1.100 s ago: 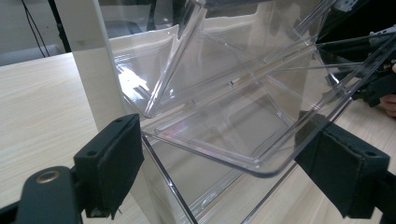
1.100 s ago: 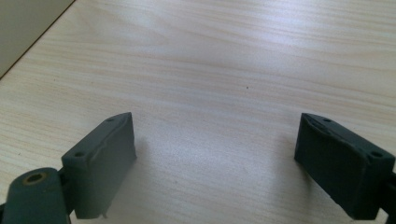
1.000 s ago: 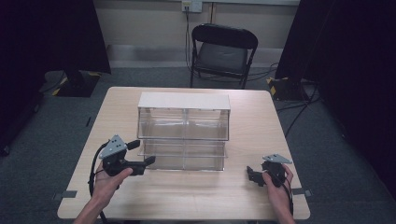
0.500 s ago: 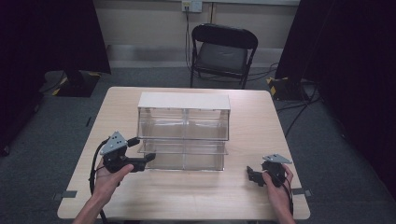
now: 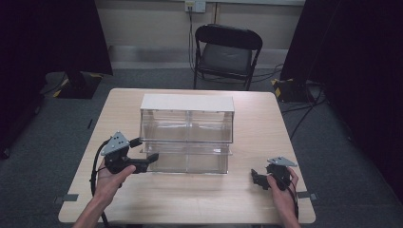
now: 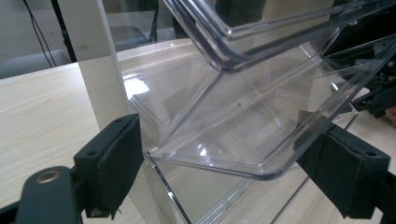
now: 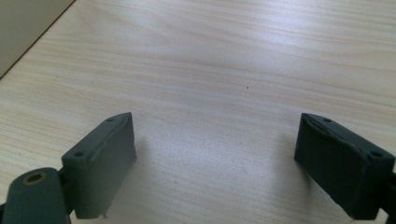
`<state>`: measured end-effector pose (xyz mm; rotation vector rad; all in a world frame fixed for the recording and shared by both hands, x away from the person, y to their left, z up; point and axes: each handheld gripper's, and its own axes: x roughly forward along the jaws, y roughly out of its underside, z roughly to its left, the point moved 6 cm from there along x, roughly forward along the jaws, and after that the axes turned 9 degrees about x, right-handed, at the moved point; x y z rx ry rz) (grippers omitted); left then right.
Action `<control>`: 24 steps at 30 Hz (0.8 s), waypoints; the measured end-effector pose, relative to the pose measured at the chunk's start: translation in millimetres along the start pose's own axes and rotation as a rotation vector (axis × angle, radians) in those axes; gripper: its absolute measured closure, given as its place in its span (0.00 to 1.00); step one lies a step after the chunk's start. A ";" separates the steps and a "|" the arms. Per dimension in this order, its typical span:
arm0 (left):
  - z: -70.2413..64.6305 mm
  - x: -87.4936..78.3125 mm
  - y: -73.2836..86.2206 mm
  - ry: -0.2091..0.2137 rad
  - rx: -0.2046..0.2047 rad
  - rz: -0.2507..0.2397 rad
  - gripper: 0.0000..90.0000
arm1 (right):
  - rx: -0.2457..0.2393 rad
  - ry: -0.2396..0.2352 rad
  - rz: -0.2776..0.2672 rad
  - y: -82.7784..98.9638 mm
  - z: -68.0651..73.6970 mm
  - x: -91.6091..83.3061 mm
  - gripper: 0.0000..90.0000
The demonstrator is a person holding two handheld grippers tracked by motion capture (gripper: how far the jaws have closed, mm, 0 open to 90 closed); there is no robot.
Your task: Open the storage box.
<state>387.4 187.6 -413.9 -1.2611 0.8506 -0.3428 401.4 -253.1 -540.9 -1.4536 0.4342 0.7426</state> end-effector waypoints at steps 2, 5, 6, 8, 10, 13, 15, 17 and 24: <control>-0.2 0.0 -0.7 0.002 -0.001 -0.002 0.17 | 0.000 0.000 0.000 0.0 0.0 0.0 0.13; -1.3 1.0 -5.0 -0.001 0.003 -0.007 0.17 | 0.000 0.000 0.000 0.0 0.0 0.0 0.13; -1.1 1.4 -6.5 -0.001 0.000 -0.008 0.17 | 0.000 0.000 0.000 0.0 0.0 0.0 0.13; -0.5 1.5 -7.6 -0.003 0.003 -0.010 0.17 | 0.000 0.000 0.000 0.0 0.0 0.0 0.13; 0.4 1.4 -9.8 -0.007 -0.005 -0.011 0.17 | 0.000 0.000 0.000 0.0 0.0 0.0 0.13; 1.9 1.6 -11.8 0.002 0.008 -0.003 0.17 | 0.000 0.000 0.000 0.0 0.0 0.0 0.13; 2.8 1.8 -12.1 0.001 -0.001 -0.007 0.17 | 0.000 0.000 0.000 0.0 0.0 0.0 0.13; 3.6 2.3 -12.1 0.003 -0.006 -0.007 0.16 | 0.000 0.000 0.000 0.0 0.0 0.0 0.13; 5.8 7.3 -13.1 0.016 -0.031 0.001 0.12 | 0.000 0.000 0.000 0.0 0.0 0.0 0.13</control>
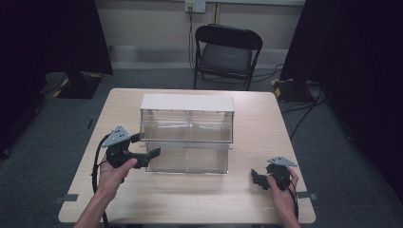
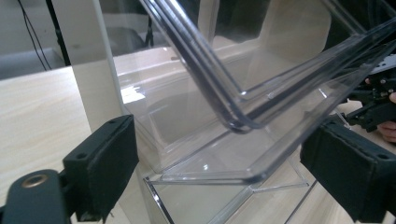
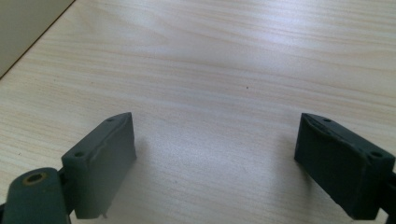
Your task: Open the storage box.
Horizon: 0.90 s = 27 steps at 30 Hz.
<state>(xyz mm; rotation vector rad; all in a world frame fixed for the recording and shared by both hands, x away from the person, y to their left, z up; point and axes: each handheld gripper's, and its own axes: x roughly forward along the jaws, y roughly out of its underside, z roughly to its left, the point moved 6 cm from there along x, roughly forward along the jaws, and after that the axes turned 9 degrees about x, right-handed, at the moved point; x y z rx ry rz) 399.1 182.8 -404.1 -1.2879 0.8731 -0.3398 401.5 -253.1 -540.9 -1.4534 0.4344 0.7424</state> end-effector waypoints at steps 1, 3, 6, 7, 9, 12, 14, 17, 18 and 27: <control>0.0 0.0 0.0 0.000 0.000 0.000 0.12 | 0.000 0.000 0.000 0.0 0.0 0.0 0.13; -0.5 1.2 0.7 0.010 -0.005 -0.003 0.12 | 0.000 0.000 0.000 0.0 0.0 0.0 0.13; -0.6 1.3 0.7 0.008 -0.008 -0.002 0.12 | 0.000 0.000 0.000 0.0 0.0 0.0 0.13; -0.6 1.4 0.8 0.011 -0.010 -0.005 0.12 | 0.000 0.000 0.000 0.0 0.0 0.0 0.13; 0.0 1.5 0.7 0.012 -0.012 -0.006 0.12 | 0.000 0.000 0.000 0.0 0.0 0.0 0.13; 0.2 1.5 0.9 0.013 -0.016 -0.005 0.12 | 0.000 0.000 0.000 0.0 0.0 0.0 0.13; 0.7 1.3 1.6 0.011 -0.016 0.002 0.12 | 0.000 0.000 0.000 0.0 0.0 0.0 0.13; 0.8 2.2 1.8 0.018 -0.025 0.000 0.12 | 0.000 0.000 0.000 0.0 0.0 0.0 0.13; 1.0 2.4 1.9 0.019 -0.024 0.002 0.13 | 0.000 0.000 0.000 0.0 0.0 0.0 0.13; 1.3 3.4 2.5 0.024 -0.027 0.010 0.13 | 0.000 0.000 0.000 0.0 0.0 0.0 0.13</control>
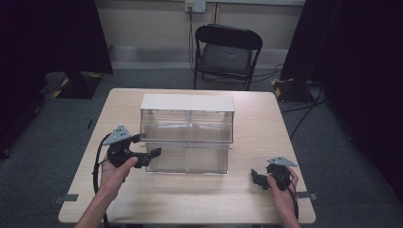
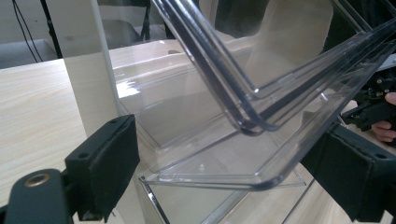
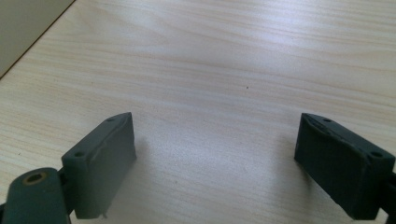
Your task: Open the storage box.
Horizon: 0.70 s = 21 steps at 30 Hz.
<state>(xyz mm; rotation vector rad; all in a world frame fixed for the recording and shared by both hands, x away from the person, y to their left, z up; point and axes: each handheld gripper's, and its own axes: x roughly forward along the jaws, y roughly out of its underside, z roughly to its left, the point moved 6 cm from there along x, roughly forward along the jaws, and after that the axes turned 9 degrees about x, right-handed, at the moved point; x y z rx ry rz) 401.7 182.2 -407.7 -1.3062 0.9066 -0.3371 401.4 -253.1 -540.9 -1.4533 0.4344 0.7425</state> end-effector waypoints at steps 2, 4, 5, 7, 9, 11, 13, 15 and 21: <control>-0.2 0.0 -0.2 0.001 0.001 -0.001 0.13 | 0.000 0.000 0.000 0.0 0.0 0.0 0.13; 0.0 -0.1 -0.3 0.002 0.001 0.001 0.13 | 0.000 0.000 0.000 0.0 0.0 0.0 0.13; 0.0 -0.1 -0.3 0.002 0.001 0.001 0.13 | 0.000 0.000 0.000 0.0 0.0 0.0 0.13; 0.5 0.0 -0.2 0.006 0.000 0.003 0.13 | 0.000 0.000 0.000 0.0 0.0 0.0 0.13; 0.5 0.0 -0.2 0.007 0.000 0.003 0.13 | 0.000 0.000 0.000 0.0 0.0 0.0 0.13; 0.9 0.0 -0.1 0.007 0.004 0.003 0.13 | 0.000 0.000 0.000 0.0 0.0 0.0 0.13; 0.8 0.1 -0.2 0.007 0.004 0.003 0.13 | 0.000 0.000 0.000 0.0 0.0 0.0 0.13; 0.6 0.1 -0.2 0.007 0.002 0.003 0.13 | 0.000 0.000 0.000 0.0 0.0 0.0 0.13; 0.8 0.1 -0.2 0.007 0.004 0.002 0.13 | 0.000 0.000 0.000 0.0 0.0 0.0 0.13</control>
